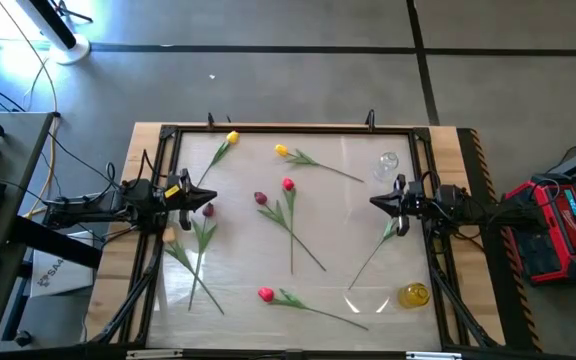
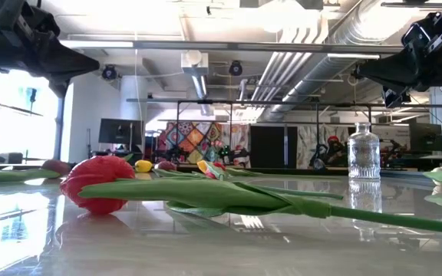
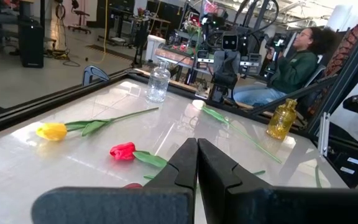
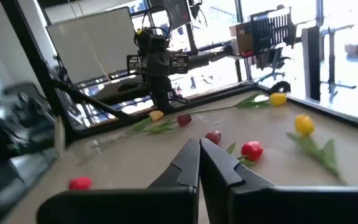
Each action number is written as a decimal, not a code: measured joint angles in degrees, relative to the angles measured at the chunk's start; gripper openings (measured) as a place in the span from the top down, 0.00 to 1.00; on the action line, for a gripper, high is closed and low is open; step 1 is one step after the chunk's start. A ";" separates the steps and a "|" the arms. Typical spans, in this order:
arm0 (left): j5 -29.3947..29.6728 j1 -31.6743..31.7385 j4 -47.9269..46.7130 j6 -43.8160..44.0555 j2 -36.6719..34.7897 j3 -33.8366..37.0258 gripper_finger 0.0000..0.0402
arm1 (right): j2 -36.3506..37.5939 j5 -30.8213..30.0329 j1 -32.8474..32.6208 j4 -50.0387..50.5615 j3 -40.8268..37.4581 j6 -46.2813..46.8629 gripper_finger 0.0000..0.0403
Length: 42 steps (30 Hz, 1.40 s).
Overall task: Sort flowers into vase by color
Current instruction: Put the left yellow tulip into the transparent vase
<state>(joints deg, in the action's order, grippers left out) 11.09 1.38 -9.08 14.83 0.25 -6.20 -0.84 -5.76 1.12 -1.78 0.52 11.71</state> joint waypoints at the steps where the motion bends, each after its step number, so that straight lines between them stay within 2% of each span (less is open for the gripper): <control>1: 0.00 -0.01 0.23 -0.02 0.00 -0.02 1.00 | 0.00 -0.01 0.00 -0.02 0.01 -2.04 1.00; 6: 0.00 0.00 1.04 0.00 0.00 0.00 1.00 | 0.00 0.00 -0.01 -0.01 0.00 -7.14 1.00; 12: 0.00 0.00 1.33 0.14 0.00 -0.02 1.00 | 0.01 -0.69 -0.02 -0.18 0.01 -0.06 1.00; 17: 0.12 0.00 3.81 1.83 0.00 0.00 1.00 | 0.02 -4.44 0.00 -0.63 0.00 0.37 1.00; 22: 1.47 0.01 6.92 0.79 1.18 0.00 1.00 | 0.02 -4.57 -0.02 -0.62 0.02 4.39 1.00; 26: 2.29 0.11 9.64 0.11 4.36 0.00 0.99 | 0.02 -4.61 -0.02 -0.62 0.00 3.42 1.00; 30: 5.08 0.10 10.87 0.07 9.60 0.00 0.95 | 0.02 -5.16 -0.02 -1.31 0.02 4.33 1.00; 35: 12.02 0.12 12.30 0.04 16.82 -0.44 0.85 | 0.02 -3.23 -0.02 -2.52 0.00 10.27 1.00; 38: 14.85 0.21 11.16 0.51 20.46 -2.95 0.78 | 0.02 -0.49 -0.02 -2.51 0.00 12.37 1.00; 42: 15.46 2.41 3.91 2.51 25.78 -8.72 0.70 | 0.02 0.24 -0.02 -2.73 0.01 15.99 1.00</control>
<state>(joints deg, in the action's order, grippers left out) 26.55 3.78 -5.17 17.34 26.03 -14.92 -0.82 -5.52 1.10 -4.51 0.52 27.70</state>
